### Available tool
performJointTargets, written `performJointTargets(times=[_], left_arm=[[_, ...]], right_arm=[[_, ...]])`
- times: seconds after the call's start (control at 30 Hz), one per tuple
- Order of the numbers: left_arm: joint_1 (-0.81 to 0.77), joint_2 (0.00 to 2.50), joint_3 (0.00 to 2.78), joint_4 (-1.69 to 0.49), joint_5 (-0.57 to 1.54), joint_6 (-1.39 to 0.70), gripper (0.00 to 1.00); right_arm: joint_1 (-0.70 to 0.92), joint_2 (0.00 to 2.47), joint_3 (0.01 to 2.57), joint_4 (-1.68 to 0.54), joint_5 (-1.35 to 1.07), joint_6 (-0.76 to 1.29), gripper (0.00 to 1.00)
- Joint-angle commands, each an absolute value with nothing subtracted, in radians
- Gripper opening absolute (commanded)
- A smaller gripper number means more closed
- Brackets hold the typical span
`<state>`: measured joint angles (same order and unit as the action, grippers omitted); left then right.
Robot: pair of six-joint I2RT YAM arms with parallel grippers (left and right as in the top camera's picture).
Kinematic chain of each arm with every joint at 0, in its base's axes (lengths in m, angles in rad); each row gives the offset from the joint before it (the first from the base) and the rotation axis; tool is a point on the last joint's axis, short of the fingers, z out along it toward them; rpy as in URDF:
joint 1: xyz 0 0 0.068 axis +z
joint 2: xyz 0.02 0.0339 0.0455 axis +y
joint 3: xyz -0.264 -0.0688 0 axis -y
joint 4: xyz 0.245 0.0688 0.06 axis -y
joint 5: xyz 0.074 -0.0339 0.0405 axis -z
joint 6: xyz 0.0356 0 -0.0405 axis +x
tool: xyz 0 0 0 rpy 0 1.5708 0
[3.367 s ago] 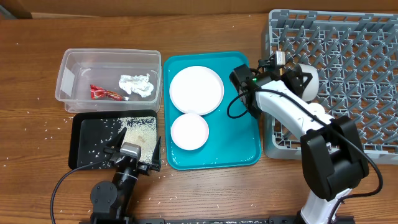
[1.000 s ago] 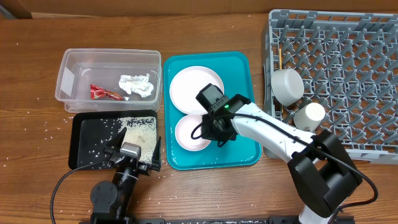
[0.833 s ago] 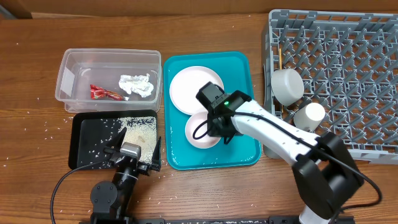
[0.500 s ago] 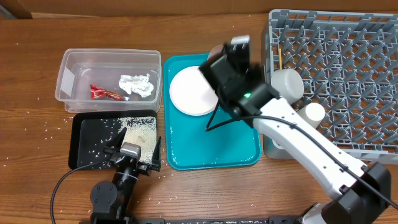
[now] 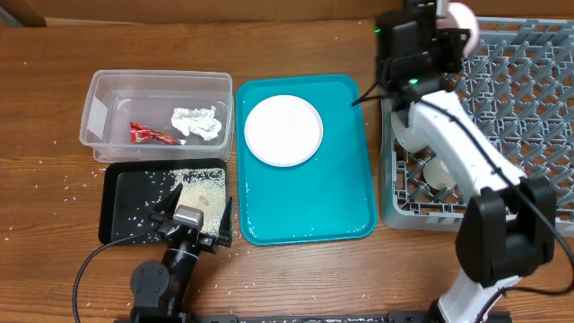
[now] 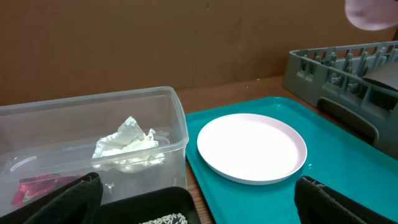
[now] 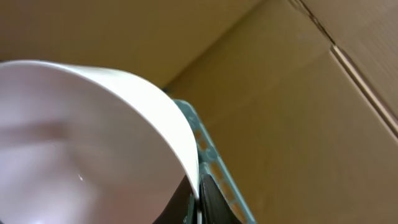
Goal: Sort waste into correct bins and load items into the dishwasher
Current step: 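Carry the small plate to the rack and stand it upright, then reach the right gripper to the large white plate and grasp its rim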
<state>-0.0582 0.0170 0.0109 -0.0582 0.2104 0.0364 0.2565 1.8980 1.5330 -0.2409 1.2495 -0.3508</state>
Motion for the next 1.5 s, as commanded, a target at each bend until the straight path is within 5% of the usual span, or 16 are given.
performJointTargets(times=[0.0, 1.07, 1.3, 1.4, 1.47], left_arm=[[-0.052, 0.011, 0.005, -0.055, 0.226, 0.046, 1.00], [-0.052, 0.011, 0.005, -0.054, 0.226, 0.046, 1.00], [-0.052, 0.011, 0.005, -0.054, 0.226, 0.046, 1.00], [-0.052, 0.011, 0.005, -0.054, 0.226, 0.046, 1.00], [-0.052, 0.011, 0.005, -0.054, 0.226, 0.046, 1.00]], right_arm=[[0.210, 1.948, 1.539, -0.188, 1.281, -0.436, 0.04], [0.404, 2.101, 1.539, -0.271, 1.397, -0.476, 0.05], [0.467, 2.101, 1.539, -0.342, 1.399, -0.458, 0.21], [0.489, 2.101, 1.539, -0.358, 1.408, -0.439, 0.62], [0.506, 2.096, 1.540, -0.331, 1.462, -0.440, 0.73]])
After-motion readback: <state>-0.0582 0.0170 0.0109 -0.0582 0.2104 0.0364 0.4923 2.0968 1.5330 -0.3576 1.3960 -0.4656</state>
